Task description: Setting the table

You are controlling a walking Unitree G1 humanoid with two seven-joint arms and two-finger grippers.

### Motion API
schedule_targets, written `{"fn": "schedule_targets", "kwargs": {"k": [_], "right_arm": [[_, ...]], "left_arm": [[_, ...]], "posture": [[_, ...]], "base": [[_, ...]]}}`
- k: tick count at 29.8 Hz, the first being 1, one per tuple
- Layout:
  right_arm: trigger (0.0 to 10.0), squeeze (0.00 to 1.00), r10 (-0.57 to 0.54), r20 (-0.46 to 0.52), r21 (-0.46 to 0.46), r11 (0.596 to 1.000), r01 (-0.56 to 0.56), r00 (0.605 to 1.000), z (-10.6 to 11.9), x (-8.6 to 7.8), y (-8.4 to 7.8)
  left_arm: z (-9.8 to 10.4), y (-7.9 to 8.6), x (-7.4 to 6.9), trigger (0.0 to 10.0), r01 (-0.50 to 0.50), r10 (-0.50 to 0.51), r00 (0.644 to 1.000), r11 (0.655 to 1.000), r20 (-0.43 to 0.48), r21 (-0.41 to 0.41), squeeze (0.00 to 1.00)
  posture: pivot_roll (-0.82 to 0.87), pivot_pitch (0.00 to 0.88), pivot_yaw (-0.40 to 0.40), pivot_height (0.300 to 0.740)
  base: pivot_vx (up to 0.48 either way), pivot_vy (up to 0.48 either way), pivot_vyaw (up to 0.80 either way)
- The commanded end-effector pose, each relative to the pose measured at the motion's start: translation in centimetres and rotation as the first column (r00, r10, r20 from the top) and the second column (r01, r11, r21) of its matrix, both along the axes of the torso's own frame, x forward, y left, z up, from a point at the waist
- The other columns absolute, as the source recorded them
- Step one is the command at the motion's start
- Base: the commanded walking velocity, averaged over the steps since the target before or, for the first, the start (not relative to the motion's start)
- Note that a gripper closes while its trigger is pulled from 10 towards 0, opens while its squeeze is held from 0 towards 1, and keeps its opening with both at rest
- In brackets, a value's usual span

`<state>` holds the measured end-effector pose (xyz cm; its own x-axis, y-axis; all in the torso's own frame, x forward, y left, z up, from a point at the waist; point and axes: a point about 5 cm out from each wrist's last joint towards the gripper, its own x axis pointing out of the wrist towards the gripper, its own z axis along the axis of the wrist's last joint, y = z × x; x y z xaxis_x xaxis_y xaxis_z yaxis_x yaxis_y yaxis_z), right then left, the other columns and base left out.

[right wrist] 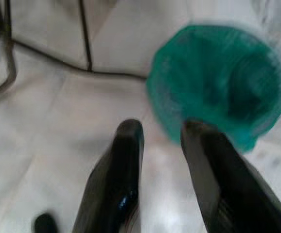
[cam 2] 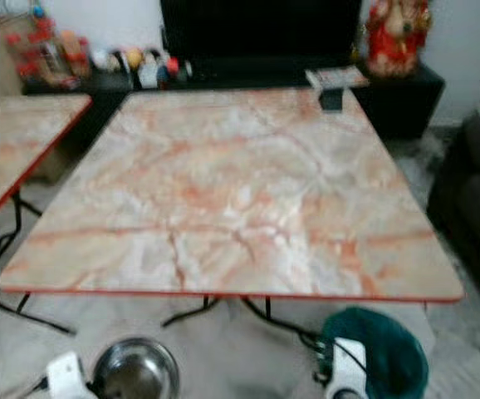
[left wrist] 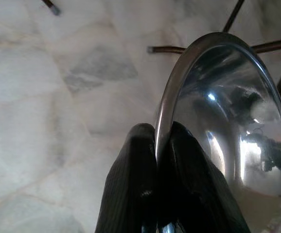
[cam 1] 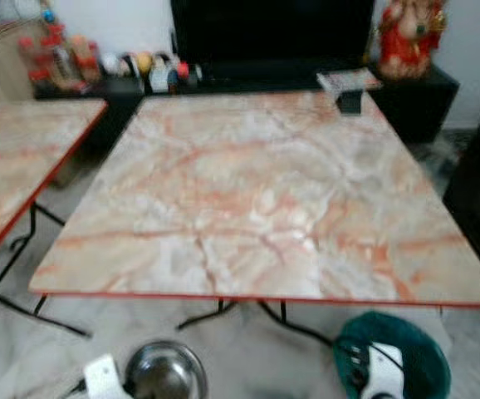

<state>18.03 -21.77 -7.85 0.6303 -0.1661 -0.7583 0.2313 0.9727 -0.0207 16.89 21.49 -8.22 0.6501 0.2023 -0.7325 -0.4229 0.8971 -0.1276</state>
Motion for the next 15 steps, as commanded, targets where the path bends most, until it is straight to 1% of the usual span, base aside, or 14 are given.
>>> {"fn": "schedule_targets", "kwargs": {"k": [1, 6, 11, 13, 14, 15], "right_arm": [[10.0, 0.0, 0.002, -0.021, 0.032, 0.999, -0.001, 1.0, -0.5, -0.5, 1.1], [10.0, 0.0, -0.012, -0.024, 0.035, 0.999, 0.013, 1.0, -0.6, -0.8, 1.0], [10.0, 0.0, -0.012, -0.016, 0.031, 0.999, 0.013, 1.0, -0.5, -0.8, 0.9], [10.0, 0.0, -0.013, -0.015, 0.031, 0.999, 0.014, 1.0, -0.5, -0.7, 0.9], [10.0, 0.0, -0.013, -0.015, 0.031, 0.999, 0.014, 1.0, -0.5, -0.7, 0.9], [10.0, 0.0, -0.012, -0.014, 0.033, 0.999, 0.013, 1.0, -0.5, -0.7, 0.9]], "left_arm": [[0.0, 1.2, -0.4, 10.0, -0.019, 0.019, 1.0, 1.0, -0.013, 0.019, 0.0], [0.1, 1.4, -0.5, 10.0, -0.031, 0.032, 0.999, 0.999, -0.015, 0.023, 0.0], [0.1, 1.5, -0.6, 10.0, -0.055, 0.055, 0.998, 0.998, -0.01, 0.03, 0.0], [0.0, 1.8, -1.1, 10.0, -0.089, 0.09, 0.996, 0.995, -0.008, 0.046, 0.0], [0.0, 1.8, -1.1, 10.0, -0.089, 0.09, 0.996, 0.995, -0.008, 0.046, 0.0], [-0.1, 2.1, -1.7, 10.0, -0.129, 0.13, 0.992, 0.99, -0.01, 0.057, 0.0]], "posture": [[0.0, 0.0, 0.039, 0.74], [0.01, 0.0, 0.042, 0.74], [0.02, 0.0, 0.036, 0.74], [0.03, 0.0, 0.032, 0.74], [0.03, 0.0, 0.032, 0.74], [0.04, 0.0, 0.027, 0.74]], "base": [[0.0, 0.0, -0.58], [0.0, 0.0, -0.56], [0.0, 0.0, 0.0], [0.0, 0.0, 0.0], [0.0, 0.0, 0.0], [0.0, 0.0, 0.0]]}}
